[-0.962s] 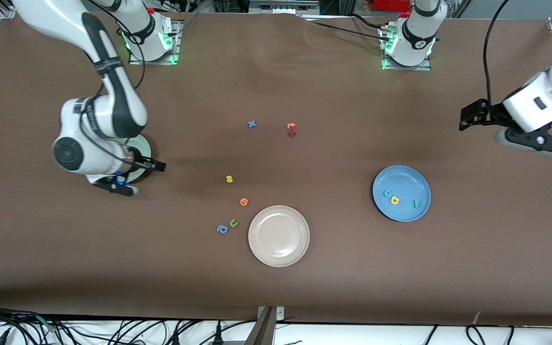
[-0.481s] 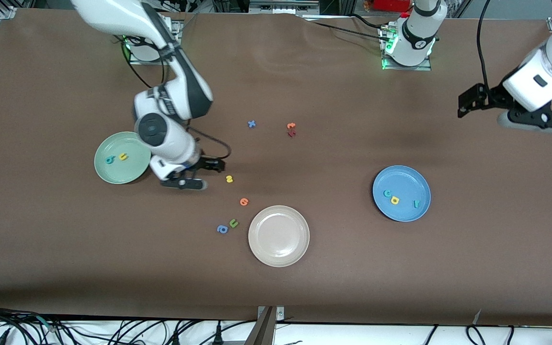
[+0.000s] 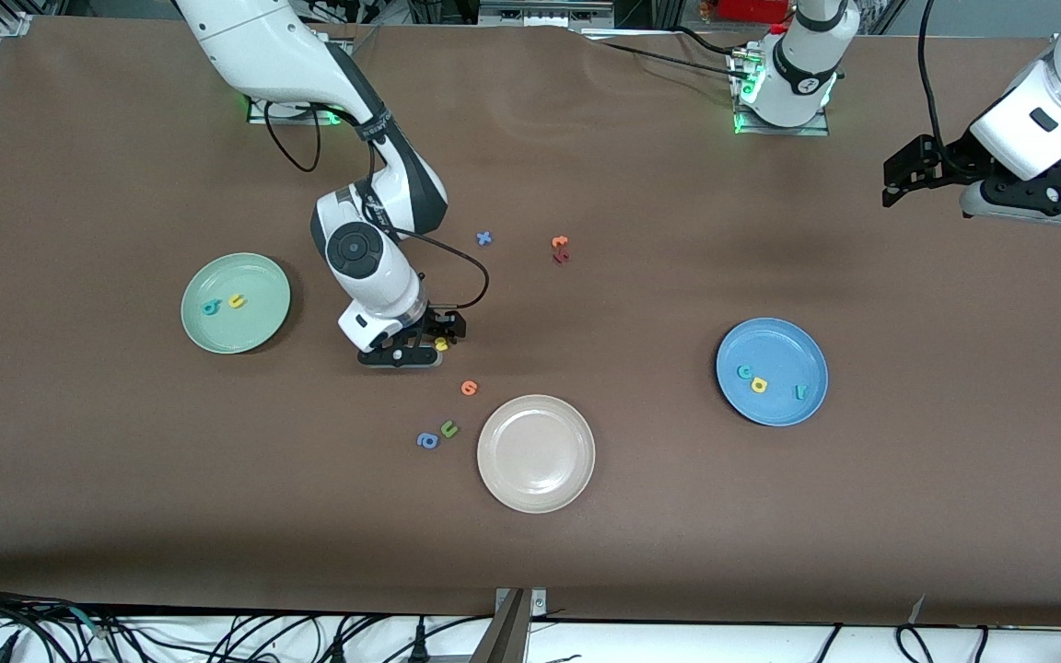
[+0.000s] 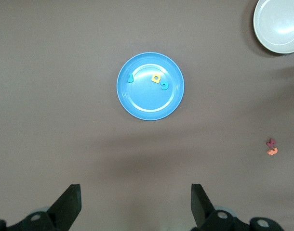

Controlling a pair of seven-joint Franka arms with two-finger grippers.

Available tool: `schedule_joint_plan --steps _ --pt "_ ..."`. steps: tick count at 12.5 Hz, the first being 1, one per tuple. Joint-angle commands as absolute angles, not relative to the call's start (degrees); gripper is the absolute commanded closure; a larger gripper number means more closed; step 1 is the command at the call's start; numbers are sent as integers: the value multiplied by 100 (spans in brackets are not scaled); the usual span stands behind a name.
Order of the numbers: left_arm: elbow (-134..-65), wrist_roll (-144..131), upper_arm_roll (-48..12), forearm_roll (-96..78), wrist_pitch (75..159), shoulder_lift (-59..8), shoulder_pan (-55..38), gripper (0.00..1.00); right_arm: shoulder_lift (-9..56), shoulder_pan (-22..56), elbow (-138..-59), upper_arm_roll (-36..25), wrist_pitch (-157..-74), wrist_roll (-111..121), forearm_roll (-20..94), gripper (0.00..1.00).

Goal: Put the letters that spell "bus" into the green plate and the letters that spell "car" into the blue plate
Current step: 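Raise the left arm to rest while the right gripper reaches the 2, then grasp the yellow 2 letter with the right gripper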

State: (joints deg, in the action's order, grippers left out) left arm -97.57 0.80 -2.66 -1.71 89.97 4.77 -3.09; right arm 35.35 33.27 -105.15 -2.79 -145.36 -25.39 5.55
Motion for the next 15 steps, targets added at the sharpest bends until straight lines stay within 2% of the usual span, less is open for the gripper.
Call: schedule_joint_plan --steps 1,3,4,5,8,9,11,15 --pt "-9274 9 -264 -44 8833 151 -351 0 3788 3331 -10371 -281 -14914 -2531 430 9" --pt "-9036 0 -272 -62 8737 -8 -369 0 3788 3410 -10371 -272 -14933 -2549 466 9" --pt "-9035 0 -299 -53 8736 -9 -387 0 3797 3436 -10380 -272 -14933 -2549 457 13" --pt "-9026 -9 -334 -44 8719 0 -413 0 3832 3480 -10380 -272 -14933 -2549 457 17" --pt "-9035 -44 -352 -44 8693 0 -422 0 3893 3612 -10380 -281 -14933 -2549 448 42" --pt "-9026 -53 -343 -44 8692 -9 -422 0 3894 3604 -10380 -290 -14933 -2540 431 46" --pt "-9026 -53 -352 -35 8701 -9 -431 0 3894 3586 -10371 -290 -14933 -2531 396 47" --pt "-9000 -53 -343 -44 8745 -105 -439 0 3894 3568 -10380 -308 -14933 -2470 378 88"
